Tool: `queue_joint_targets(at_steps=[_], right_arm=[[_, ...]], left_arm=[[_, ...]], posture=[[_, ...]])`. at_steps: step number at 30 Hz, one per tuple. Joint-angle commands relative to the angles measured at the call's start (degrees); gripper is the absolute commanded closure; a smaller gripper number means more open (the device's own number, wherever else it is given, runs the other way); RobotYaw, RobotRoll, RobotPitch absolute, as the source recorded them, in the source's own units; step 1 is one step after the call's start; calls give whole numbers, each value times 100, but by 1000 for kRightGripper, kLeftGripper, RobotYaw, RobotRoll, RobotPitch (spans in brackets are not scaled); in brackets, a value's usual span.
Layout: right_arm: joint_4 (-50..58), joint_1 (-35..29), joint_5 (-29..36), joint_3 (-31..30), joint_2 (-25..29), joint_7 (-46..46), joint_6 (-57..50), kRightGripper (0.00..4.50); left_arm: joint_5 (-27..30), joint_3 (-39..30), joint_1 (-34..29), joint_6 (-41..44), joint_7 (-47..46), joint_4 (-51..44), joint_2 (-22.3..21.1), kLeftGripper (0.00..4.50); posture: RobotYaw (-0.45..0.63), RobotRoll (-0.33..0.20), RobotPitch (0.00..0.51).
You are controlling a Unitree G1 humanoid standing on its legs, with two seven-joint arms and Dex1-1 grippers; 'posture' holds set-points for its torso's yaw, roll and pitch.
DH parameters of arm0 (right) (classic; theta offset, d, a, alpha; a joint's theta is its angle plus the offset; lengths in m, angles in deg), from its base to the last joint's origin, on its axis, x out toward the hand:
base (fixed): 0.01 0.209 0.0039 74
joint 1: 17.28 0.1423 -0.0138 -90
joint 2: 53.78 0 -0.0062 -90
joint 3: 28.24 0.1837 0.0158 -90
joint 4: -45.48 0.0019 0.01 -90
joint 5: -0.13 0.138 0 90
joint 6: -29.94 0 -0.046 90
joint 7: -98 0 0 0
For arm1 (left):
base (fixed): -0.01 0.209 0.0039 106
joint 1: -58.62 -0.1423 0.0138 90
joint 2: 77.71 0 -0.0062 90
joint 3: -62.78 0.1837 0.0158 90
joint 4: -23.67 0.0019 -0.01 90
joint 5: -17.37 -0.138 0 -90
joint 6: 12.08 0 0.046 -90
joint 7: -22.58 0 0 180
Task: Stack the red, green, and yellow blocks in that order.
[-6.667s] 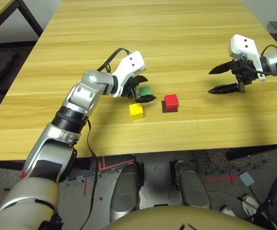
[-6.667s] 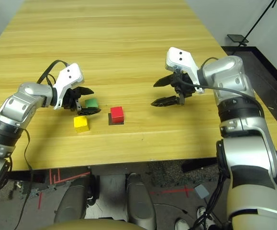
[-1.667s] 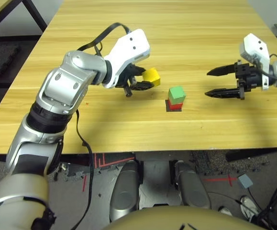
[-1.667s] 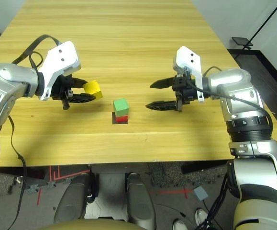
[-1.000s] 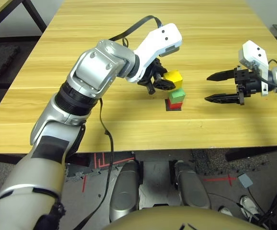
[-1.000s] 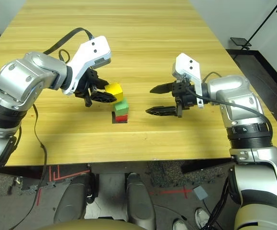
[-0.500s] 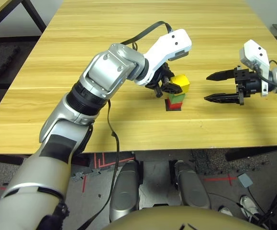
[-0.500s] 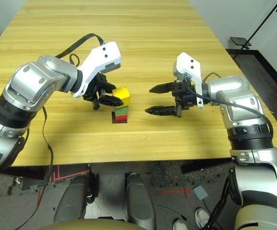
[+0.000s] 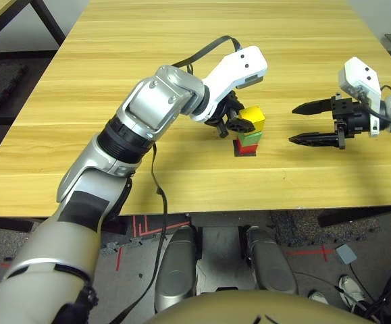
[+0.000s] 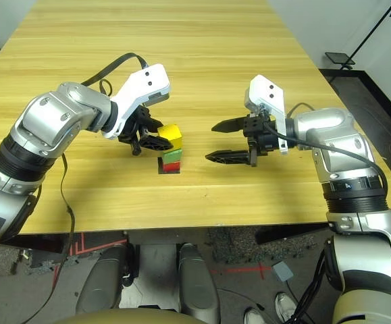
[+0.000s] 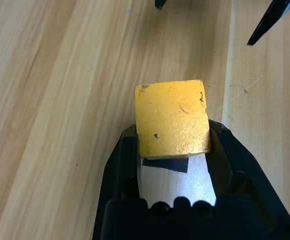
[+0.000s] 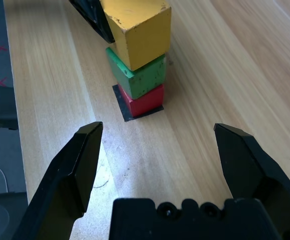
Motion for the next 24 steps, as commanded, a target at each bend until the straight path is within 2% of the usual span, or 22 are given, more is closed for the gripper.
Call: queue_joint_targets(at_steps=[1, 5, 6, 11, 14, 16, 17, 19, 21, 24], right_arm=[[53, -34, 79, 87, 77, -7, 2, 0], [-68, -1, 49, 95, 74, -5, 87, 0], [-107, 16, 48, 107, 73, -8, 104, 0], [-612, 264, 34, 345, 116, -160, 247, 0], [-1071, 439, 50, 626, 170, -379, 279, 0], [-1491, 529, 35, 826, 206, -526, 402, 0], [-1743, 543, 13, 967, 208, -710, 480, 0], [-2418, 426, -24, 1410, 78, -1541, 690, 0], [-2977, 397, 11, 1765, -66, -2144, 986, 0], [-3758, 427, 23, 2174, -180, -2779, 1635, 0]], left_arm=[[-48, 115, -77, -45, 50, -45, 27, 1638], [27, -58, -122, 20, -32, -253, 94, 260], [87, -181, -126, 125, -95, -367, 118, 53], [449, -1514, -250, 837, -770, -1140, 231, 53], [597, -2486, -669, 1286, -1267, -1763, 165, 53], [588, -2985, -1020, 1429, -1676, -2085, 291, 53], [550, -3408, -1315, 1361, -1995, -2227, 498, 53], [256, -4225, -2471, 252, -2722, -2357, 927, 53], [-15, -4471, -3293, -850, -3035, -2225, 1038, 53], [-197, -4689, -4003, -2164, -3331, -1736, 1168, 53]], posture=[[150, 52, 159], [156, 47, 146], [157, 45, 141], [159, 30, 126], [162, 18, 118], [173, 5, 113], [174, 2, 113], [169, -12, 115], [159, -27, 125], [153, -38, 130]])
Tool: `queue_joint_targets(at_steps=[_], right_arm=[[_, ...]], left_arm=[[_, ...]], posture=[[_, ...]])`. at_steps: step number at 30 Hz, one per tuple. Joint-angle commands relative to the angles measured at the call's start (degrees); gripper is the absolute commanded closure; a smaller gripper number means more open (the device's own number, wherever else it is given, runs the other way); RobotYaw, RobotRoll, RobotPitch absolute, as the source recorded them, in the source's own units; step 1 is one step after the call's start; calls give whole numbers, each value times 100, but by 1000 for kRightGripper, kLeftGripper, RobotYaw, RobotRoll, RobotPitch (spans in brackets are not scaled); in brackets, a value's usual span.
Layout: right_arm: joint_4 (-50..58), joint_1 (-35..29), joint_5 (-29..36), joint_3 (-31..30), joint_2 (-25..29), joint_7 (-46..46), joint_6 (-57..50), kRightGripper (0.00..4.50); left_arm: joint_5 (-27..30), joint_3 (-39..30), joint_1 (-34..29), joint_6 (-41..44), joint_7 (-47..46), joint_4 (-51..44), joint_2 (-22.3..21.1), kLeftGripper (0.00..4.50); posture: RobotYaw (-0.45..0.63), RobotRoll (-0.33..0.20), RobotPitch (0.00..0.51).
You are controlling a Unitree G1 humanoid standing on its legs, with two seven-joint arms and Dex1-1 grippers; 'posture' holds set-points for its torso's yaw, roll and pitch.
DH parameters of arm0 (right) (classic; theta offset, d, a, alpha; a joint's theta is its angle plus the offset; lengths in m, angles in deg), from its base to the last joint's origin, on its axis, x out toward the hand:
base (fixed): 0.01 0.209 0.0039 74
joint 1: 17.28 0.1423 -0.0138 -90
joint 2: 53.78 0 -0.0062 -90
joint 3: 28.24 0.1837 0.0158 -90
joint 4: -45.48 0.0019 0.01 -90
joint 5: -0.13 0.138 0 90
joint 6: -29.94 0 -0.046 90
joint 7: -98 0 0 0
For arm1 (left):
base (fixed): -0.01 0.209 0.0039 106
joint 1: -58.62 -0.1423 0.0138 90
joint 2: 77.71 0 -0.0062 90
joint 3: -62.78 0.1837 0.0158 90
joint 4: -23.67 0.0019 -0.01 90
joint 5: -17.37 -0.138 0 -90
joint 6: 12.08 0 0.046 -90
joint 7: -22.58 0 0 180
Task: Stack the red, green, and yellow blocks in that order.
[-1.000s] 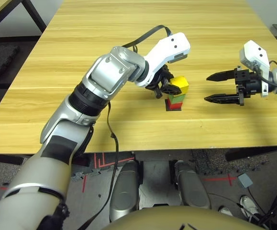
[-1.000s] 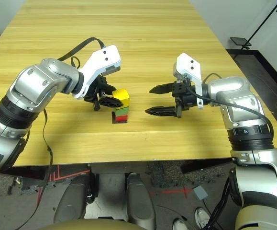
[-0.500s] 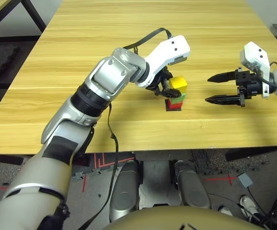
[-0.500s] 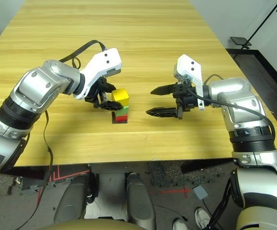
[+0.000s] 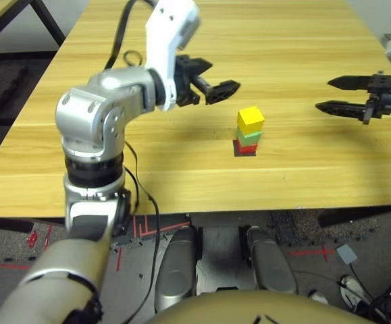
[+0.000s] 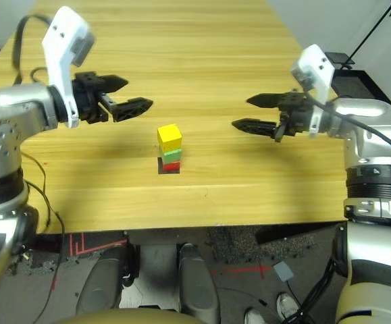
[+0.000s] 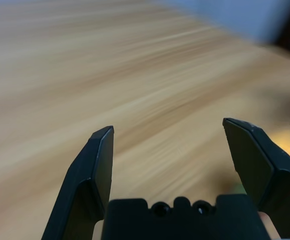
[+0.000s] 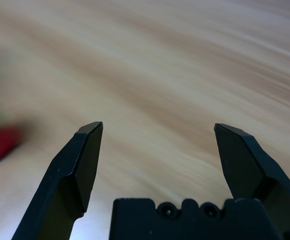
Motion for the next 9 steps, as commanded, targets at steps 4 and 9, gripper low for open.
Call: queue_joint_targets(at_steps=[4, 9], right_arm=[[-1574, -10, -38, 694, -118, -1266, 1523, 0], [-2292, -173, -124, 858, 30, -1819, 2108, 0]], left_arm=[[-321, -255, -750, -2485, -422, 784, 133, 53], [-308, -333, -863, -3326, -539, 1309, 42, 53]], posture=[[144, -46, 131], [157, -51, 130]])
